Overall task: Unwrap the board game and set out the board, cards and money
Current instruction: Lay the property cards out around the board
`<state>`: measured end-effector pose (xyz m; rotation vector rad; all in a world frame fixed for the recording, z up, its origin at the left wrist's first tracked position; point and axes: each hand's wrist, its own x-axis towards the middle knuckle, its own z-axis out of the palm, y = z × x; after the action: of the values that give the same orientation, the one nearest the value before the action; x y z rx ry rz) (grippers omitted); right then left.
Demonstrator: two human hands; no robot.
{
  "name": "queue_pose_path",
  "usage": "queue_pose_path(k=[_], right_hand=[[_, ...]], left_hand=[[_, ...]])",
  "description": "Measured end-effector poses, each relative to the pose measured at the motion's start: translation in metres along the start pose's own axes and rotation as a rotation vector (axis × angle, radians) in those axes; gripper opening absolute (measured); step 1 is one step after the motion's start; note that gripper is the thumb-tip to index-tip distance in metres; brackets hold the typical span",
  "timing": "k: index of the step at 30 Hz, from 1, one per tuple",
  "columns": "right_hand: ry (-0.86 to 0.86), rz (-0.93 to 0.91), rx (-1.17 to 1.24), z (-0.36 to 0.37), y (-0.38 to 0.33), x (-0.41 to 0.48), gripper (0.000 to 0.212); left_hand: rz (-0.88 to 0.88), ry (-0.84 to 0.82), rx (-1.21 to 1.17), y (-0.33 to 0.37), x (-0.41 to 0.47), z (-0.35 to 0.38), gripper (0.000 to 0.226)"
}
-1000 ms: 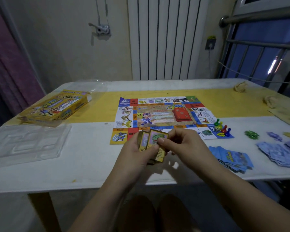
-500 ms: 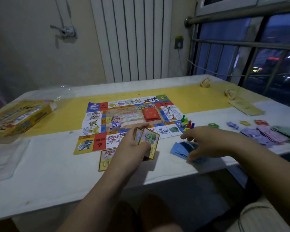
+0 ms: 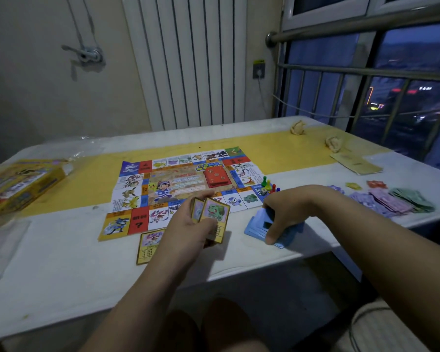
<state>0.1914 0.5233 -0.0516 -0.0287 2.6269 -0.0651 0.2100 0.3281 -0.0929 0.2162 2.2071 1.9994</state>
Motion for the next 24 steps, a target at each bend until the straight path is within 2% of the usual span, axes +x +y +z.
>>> queue_pose_path(k=[8, 12, 14, 18, 21, 24], right_hand=[[0.064, -0.029, 0.011, 0.009, -0.003, -0.003, 0.049], [0.071, -0.084, 0.059, 0.013, -0.003, -0.002, 0.059], [0.084, -0.122, 0.105, 0.017, 0.001, -0.001, 0.051], [0.143, -0.151, 0.318, 0.027, 0.007, -0.002, 0.045], [0.206, -0.171, 0.445, 0.029, 0.01, -0.005, 0.032], [0.362, -0.15, 0.78, 0.012, 0.027, 0.003, 0.04]], left_hand=[[-0.005, -0.006, -0.023, -0.003, 0.0, -0.004, 0.047], [0.003, 0.007, -0.028, -0.005, -0.001, -0.003, 0.047], [-0.008, 0.008, -0.038, -0.006, -0.002, -0.003, 0.048], [-0.028, 0.018, -0.073, -0.007, -0.001, -0.005, 0.048], [-0.038, 0.018, -0.106, -0.005, 0.002, -0.005, 0.046], [-0.04, 0.015, -0.111, -0.004, 0.008, -0.002, 0.045]])
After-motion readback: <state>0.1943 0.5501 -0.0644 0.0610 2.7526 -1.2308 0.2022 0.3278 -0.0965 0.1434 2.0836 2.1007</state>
